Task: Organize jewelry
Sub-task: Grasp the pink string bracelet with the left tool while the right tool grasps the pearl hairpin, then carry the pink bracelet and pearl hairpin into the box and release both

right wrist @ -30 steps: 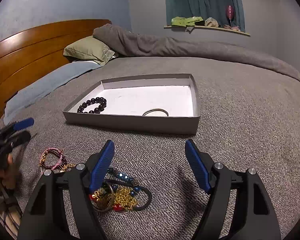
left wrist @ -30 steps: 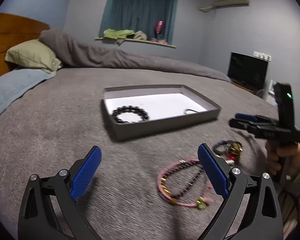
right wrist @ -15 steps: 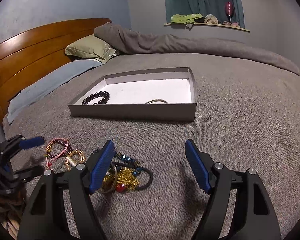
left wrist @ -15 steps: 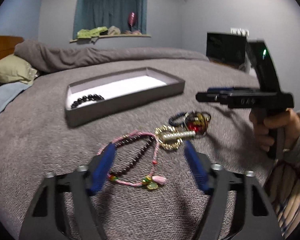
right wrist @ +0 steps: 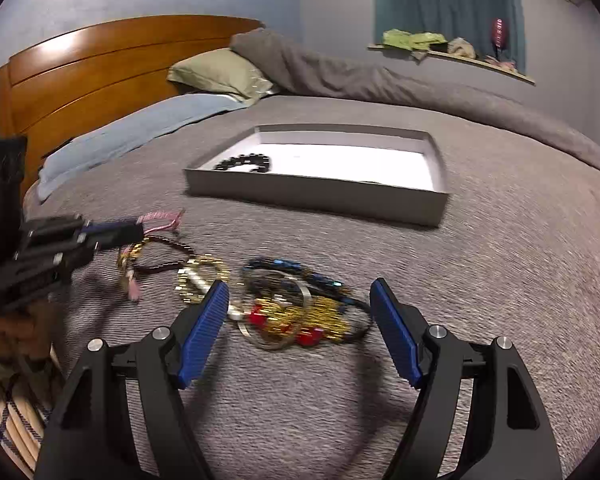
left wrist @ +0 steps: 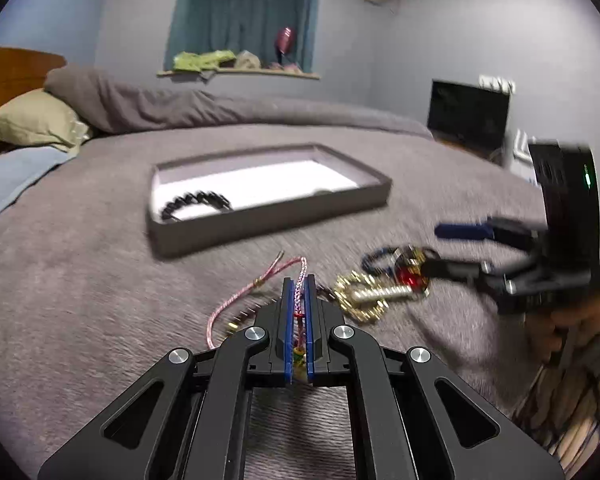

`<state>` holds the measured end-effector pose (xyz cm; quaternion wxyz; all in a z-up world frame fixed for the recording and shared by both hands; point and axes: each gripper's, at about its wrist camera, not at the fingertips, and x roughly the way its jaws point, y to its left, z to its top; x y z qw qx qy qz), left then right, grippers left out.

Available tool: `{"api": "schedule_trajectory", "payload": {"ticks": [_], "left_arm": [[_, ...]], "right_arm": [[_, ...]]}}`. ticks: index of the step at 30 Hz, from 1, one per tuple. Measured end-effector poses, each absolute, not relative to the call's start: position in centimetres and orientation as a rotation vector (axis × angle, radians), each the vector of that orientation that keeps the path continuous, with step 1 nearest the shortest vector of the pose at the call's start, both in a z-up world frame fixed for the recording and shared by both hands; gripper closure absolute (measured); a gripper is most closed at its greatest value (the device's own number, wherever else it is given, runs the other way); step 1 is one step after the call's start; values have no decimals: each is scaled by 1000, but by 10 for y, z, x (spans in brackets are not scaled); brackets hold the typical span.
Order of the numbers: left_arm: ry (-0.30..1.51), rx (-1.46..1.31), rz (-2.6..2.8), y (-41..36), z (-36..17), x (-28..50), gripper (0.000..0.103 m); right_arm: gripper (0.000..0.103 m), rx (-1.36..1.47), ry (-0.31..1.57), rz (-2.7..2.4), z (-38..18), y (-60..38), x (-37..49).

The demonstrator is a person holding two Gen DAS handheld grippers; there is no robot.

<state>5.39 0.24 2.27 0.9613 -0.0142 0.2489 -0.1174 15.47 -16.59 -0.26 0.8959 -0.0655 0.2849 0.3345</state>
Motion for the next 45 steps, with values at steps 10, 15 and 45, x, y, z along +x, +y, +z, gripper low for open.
{"api": "schedule_trajectory", "payload": {"ticks": [10,15,45], "left_arm": [[452,-107,-167,39,38,52,98],[443,-124,-149,50,40,50,98],[318,-165,-198,53,73,61,98]], "right_arm": [[60,-243,575,799,-3,-127,137],[71,-304,609,797,-11,-113,139],[95,-172,561,807,22,-136,167]]}}
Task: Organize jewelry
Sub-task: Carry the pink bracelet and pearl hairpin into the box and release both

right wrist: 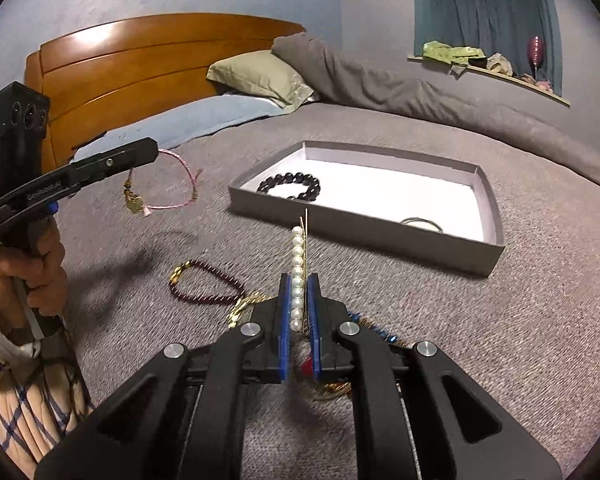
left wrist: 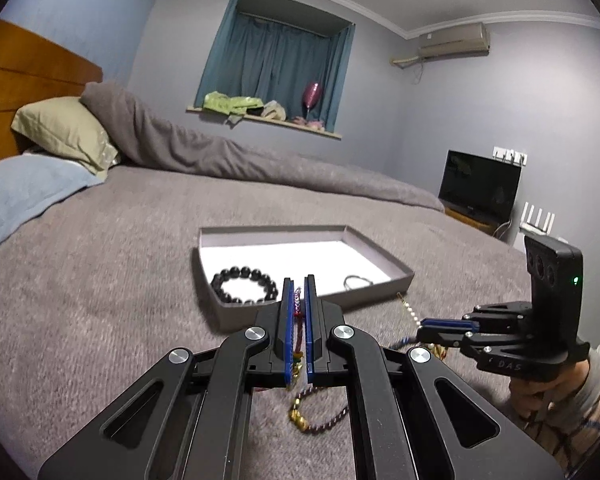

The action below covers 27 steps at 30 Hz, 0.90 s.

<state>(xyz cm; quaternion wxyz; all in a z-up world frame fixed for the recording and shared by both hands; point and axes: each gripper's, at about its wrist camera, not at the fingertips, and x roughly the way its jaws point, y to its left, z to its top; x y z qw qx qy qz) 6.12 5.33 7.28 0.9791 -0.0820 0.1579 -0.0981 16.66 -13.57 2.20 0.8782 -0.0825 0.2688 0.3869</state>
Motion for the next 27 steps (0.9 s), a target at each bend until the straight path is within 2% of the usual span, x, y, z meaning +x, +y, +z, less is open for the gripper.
{"api": "schedule_trajectory", "payload": {"ticks": [16,27], "left_arm": [[308,-173,-206,44,83,101,98],[328,-138,-221,28,83,166,98]], "right_arm": [[95,-108,548,722,33,-145,224],[95,-88,532,691,45,-143,269]]}}
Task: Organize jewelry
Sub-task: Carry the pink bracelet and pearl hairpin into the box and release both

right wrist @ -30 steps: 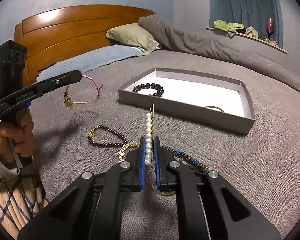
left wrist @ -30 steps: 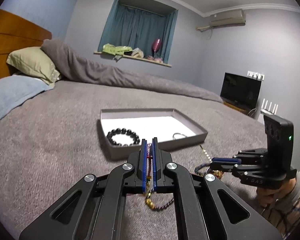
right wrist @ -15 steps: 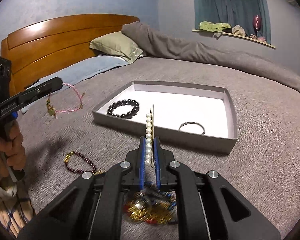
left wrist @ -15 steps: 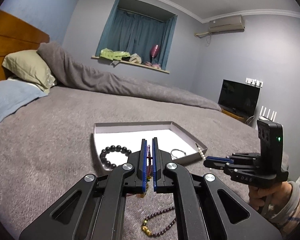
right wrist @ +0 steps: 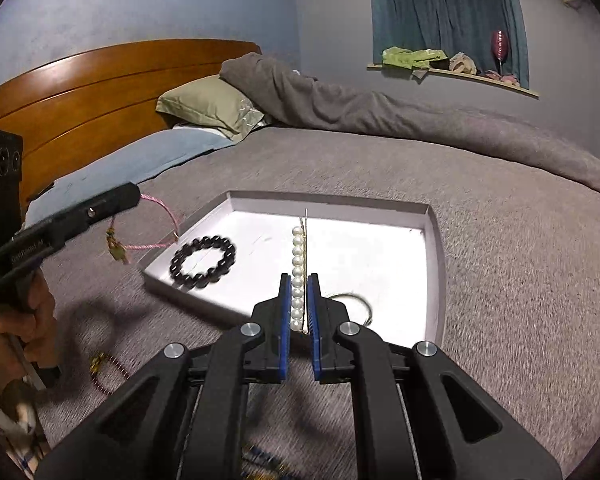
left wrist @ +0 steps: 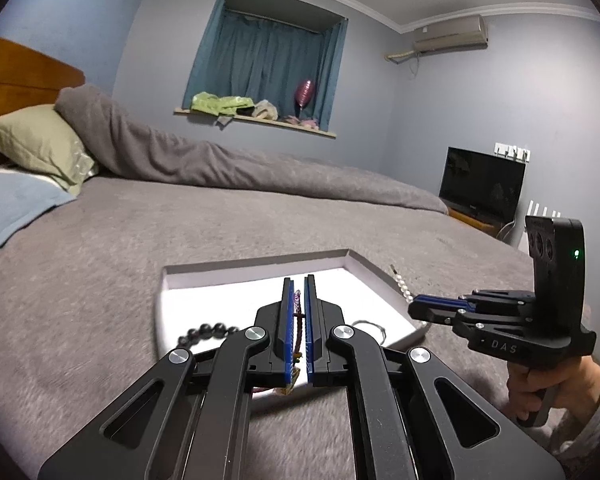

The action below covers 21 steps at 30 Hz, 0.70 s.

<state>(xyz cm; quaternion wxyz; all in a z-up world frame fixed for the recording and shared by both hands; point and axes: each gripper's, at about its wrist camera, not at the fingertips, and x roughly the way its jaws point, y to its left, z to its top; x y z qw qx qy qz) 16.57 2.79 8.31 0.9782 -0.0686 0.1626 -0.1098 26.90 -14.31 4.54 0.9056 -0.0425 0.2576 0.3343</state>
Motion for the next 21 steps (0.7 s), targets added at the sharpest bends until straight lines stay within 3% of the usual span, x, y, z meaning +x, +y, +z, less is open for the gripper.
{"api": "schedule_trajectory", "payload": {"ticks": [21], "left_arm": [[466,-104,-267,-15,61,250,98]], "right_arm": [[95,-121,669,642,25,-129,344]]}}
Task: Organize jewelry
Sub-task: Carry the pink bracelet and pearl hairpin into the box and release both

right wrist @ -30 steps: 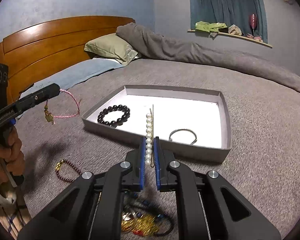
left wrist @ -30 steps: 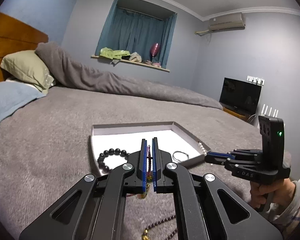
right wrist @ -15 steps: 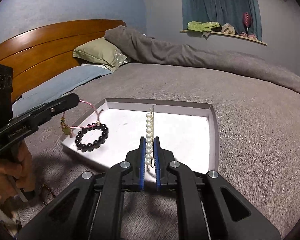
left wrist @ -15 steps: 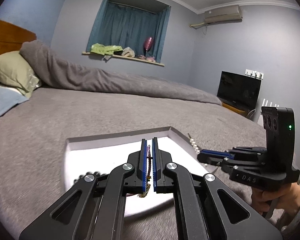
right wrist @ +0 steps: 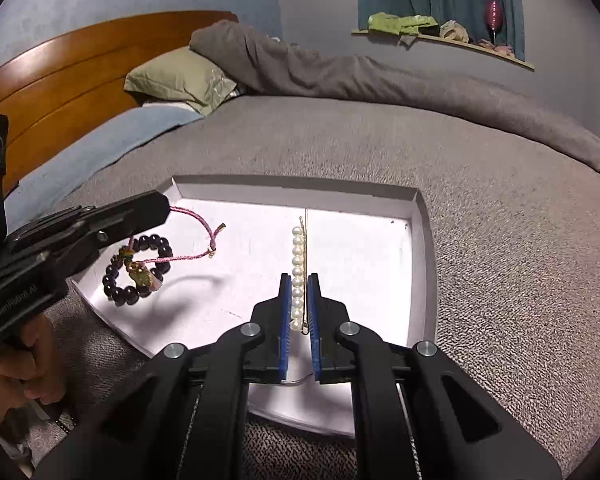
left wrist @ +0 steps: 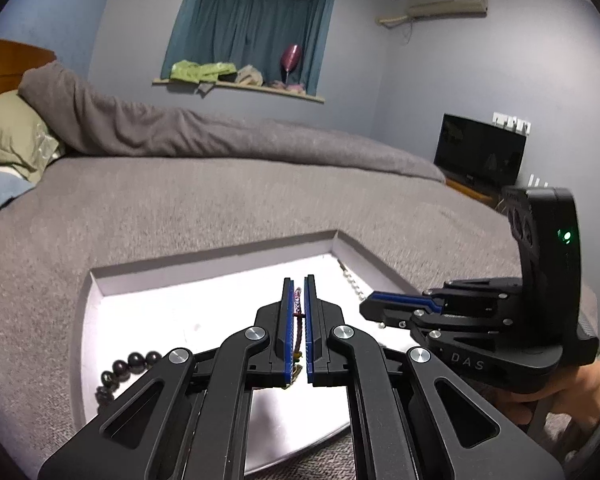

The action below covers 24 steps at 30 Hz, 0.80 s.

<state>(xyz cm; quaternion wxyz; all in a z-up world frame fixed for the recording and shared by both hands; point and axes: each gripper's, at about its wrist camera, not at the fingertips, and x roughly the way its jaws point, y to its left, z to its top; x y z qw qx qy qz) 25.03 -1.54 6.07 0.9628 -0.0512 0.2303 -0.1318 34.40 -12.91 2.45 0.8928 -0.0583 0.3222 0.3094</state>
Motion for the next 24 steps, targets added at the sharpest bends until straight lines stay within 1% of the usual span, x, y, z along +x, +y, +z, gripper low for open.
{"api": "schedule_trajectory", "payload": {"ticks": [9,10,11,13,15,17,18,19,20,23,24], "left_arm": [[548,-104,-247,-13,47,262,98],[548,-105,-246,-13,46,261,96],[549,-107,-245,-12,46,261,91],[540,-104,-243,-12,47,258,68],[533,-97,-248,-10,49,257,59],[525,-89,-252,-13,50,255,45],[521,-88,-254,-13,51,254,36],[512,-85,-258,-13,52,252,30],[505,-84,-259,-13,53,250,28],[490,-87,-263,-12,57,246,22],[487,-93,-264,-11,58,245,19]], "right_arm": [[95,-140,692,628,17,-123,345],[95,-143,694,628,17,-122,346],[95,-143,695,626,16,-122,345],[95,-137,695,625,17,-122,347],[95,-131,691,625,18,-123,347],[94,-128,687,625,18,-124,346],[94,-126,681,627,18,-125,345],[94,-123,675,627,19,-126,345],[93,-121,670,627,19,-127,343],[83,-113,643,628,21,-135,336],[82,-114,637,626,22,-136,334]]}}
